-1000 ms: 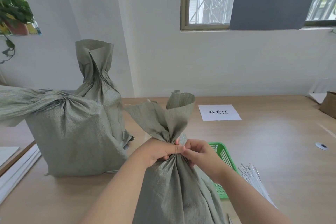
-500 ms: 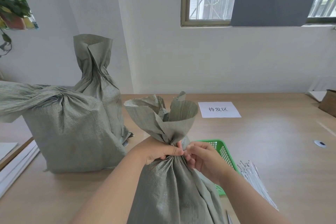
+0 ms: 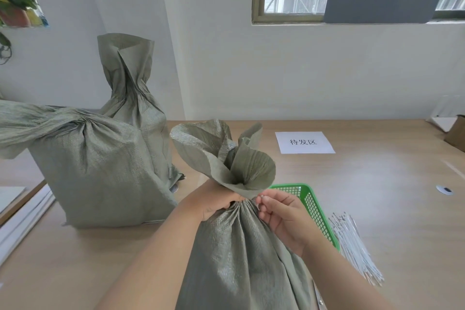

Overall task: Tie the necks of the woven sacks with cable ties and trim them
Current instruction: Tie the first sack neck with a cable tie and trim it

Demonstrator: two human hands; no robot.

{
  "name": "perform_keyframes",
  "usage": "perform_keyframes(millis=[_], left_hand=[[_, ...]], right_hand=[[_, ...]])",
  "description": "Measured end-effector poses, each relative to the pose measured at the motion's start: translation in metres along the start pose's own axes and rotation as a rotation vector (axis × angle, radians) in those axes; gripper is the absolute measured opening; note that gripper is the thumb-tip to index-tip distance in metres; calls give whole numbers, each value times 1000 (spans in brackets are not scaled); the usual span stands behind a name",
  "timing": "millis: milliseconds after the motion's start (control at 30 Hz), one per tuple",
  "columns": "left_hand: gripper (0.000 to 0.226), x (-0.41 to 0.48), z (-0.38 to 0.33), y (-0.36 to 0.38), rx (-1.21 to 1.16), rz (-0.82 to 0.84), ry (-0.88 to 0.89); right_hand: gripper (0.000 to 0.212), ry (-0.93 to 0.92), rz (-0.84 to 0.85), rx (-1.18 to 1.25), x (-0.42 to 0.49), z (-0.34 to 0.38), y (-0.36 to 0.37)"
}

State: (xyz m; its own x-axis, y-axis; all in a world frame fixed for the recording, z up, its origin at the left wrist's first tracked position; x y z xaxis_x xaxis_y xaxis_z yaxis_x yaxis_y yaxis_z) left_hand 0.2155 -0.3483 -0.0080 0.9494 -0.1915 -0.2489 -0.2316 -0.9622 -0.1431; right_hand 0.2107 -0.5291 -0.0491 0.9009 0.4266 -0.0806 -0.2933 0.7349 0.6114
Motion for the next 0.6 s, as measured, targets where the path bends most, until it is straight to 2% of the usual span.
perform_keyframes(millis=[133,233,333,400,600], left_hand=[[20,-1,-3,3,-24,-6,-8],[6,-4,-5,4,-89,-22,-23],[17,-6,-8,4,-54,-8,5],[25,-8,-11,5,10,-22,26],[19,-11,-13,8,20,-73,2]], right_hand=[[24,15,-22,45,0,-2,3],[18,9,-50,60,1,-4,4],[16,-5,-62,60,2,-5,5],[22,-19,-60,53,3,-5,7],[23,-77,-101,74,3,-7,13]])
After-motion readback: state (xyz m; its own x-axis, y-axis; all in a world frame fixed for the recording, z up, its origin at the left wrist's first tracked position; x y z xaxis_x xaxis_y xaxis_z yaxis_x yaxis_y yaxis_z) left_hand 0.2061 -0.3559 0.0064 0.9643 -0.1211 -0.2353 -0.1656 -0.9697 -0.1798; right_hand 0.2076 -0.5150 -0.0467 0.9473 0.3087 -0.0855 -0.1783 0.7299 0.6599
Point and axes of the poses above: each hand's wrist, its own x-axis towards the middle knuckle, its own y-axis out of the palm, z = x × y, the point moved 2 cm from there along x, towards the middle knuckle, and after that the axes turned 1 degree about -x, right-handed, at the moved point
